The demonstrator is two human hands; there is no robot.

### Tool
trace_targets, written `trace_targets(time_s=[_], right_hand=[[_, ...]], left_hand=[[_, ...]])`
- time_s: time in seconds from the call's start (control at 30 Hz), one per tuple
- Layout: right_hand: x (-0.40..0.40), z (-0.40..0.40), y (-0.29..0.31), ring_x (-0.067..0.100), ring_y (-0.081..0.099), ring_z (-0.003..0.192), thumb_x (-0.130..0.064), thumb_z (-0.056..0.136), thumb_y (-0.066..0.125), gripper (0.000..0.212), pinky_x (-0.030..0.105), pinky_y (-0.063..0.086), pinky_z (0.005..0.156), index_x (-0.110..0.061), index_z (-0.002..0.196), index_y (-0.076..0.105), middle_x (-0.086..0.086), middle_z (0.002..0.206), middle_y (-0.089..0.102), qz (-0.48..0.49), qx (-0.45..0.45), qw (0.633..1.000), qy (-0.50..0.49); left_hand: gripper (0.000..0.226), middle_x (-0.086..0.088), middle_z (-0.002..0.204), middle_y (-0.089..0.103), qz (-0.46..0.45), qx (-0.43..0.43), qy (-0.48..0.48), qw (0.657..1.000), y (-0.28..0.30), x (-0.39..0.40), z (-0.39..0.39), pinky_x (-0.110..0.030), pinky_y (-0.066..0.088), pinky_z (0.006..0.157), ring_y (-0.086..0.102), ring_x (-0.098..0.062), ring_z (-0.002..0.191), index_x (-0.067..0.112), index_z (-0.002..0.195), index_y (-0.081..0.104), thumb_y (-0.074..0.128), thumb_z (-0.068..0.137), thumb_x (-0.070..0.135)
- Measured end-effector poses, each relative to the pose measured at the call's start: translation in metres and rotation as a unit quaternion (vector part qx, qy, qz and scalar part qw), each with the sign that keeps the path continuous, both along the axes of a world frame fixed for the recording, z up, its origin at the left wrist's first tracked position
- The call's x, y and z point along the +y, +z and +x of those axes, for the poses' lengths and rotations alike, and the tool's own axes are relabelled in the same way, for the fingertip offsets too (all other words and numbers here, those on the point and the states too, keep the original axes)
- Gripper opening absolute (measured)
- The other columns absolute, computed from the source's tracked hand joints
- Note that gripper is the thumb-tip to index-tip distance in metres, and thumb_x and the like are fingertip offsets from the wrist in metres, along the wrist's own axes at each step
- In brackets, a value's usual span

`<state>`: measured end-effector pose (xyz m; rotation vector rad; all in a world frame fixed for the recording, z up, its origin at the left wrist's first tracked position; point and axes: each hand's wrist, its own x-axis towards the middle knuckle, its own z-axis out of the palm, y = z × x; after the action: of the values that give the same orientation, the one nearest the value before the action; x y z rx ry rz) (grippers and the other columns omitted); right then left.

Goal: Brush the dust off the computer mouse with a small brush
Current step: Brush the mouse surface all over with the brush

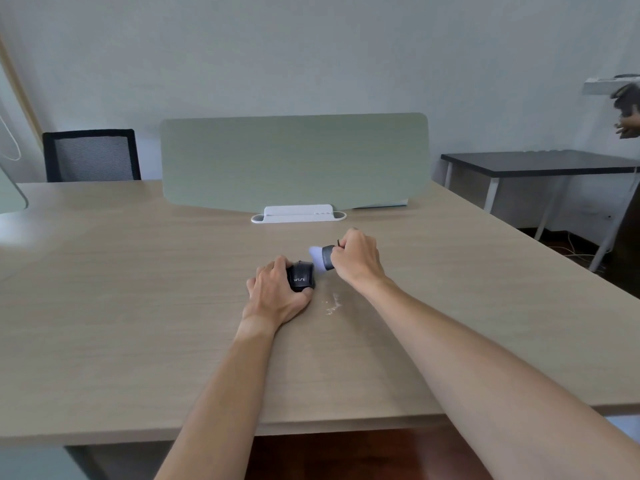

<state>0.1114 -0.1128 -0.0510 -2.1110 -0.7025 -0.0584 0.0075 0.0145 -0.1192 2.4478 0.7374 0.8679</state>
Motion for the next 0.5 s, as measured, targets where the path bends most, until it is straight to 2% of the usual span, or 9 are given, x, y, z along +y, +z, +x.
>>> trace_targets(time_s=[0.1, 0.2, 0.3, 0.4, 0.5], right_hand=[[0.001, -0.002, -0.004, 0.022, 0.037, 0.072, 0.000, 0.072, 0.046, 0.012, 0.037, 0.035, 0.058, -0.011, 0.073, 0.050, 0.009, 0.077, 0.049, 0.019, 0.020, 0.999, 0.032], [0.001, 0.000, -0.013, 0.027, 0.049, 0.079, -0.003, 0.079, 0.049, 0.008, 0.034, 0.044, 0.066, -0.002, 0.082, 0.057, 0.011, 0.093, 0.060, 0.002, 0.033, 0.999, 0.032], [-0.001, 0.002, -0.017, 0.032, 0.055, 0.088, -0.003, 0.082, 0.049, 0.011, 0.036, 0.048, 0.074, -0.007, 0.090, 0.056, 0.012, 0.102, 0.059, -0.024, 0.007, 0.999, 0.022], [-0.004, 0.004, -0.014, 0.033, 0.054, 0.084, -0.004, 0.084, 0.048, 0.008, 0.039, 0.048, 0.070, -0.010, 0.087, 0.051, 0.011, 0.098, 0.058, -0.022, -0.031, 0.999, 0.007], [-0.005, 0.003, -0.010, 0.030, 0.055, 0.080, -0.008, 0.082, 0.052, 0.005, 0.034, 0.048, 0.064, -0.004, 0.082, 0.056, 0.010, 0.090, 0.062, 0.040, -0.006, 0.999, 0.016]], left_hand=[[0.048, 0.010, 0.094, 0.058, -0.004, 0.003, 0.009, 1.000, 0.001, 0.000, 0.001, -0.033, 0.027, 0.084, 0.055, -0.022, 0.102, 0.026, 0.102, 0.048, 0.061, 0.061, 0.048], [0.048, 0.011, 0.092, 0.059, -0.001, 0.005, 0.008, 1.000, 0.000, 0.001, 0.001, -0.033, 0.027, 0.085, 0.057, -0.022, 0.101, 0.026, 0.104, 0.048, 0.061, 0.063, 0.046], [0.047, 0.012, 0.094, 0.058, 0.001, 0.008, 0.010, 1.000, 0.000, 0.001, 0.001, -0.034, 0.027, 0.085, 0.056, -0.022, 0.104, 0.027, 0.105, 0.047, 0.062, 0.065, 0.046], [0.046, 0.012, 0.094, 0.058, 0.000, 0.010, 0.008, 1.000, 0.001, 0.000, 0.000, -0.034, 0.026, 0.085, 0.056, -0.022, 0.103, 0.027, 0.103, 0.046, 0.061, 0.064, 0.047], [0.047, 0.011, 0.095, 0.058, 0.003, 0.013, 0.009, 1.000, 0.001, -0.001, 0.000, -0.034, 0.028, 0.086, 0.055, -0.023, 0.103, 0.027, 0.102, 0.046, 0.061, 0.063, 0.048]])
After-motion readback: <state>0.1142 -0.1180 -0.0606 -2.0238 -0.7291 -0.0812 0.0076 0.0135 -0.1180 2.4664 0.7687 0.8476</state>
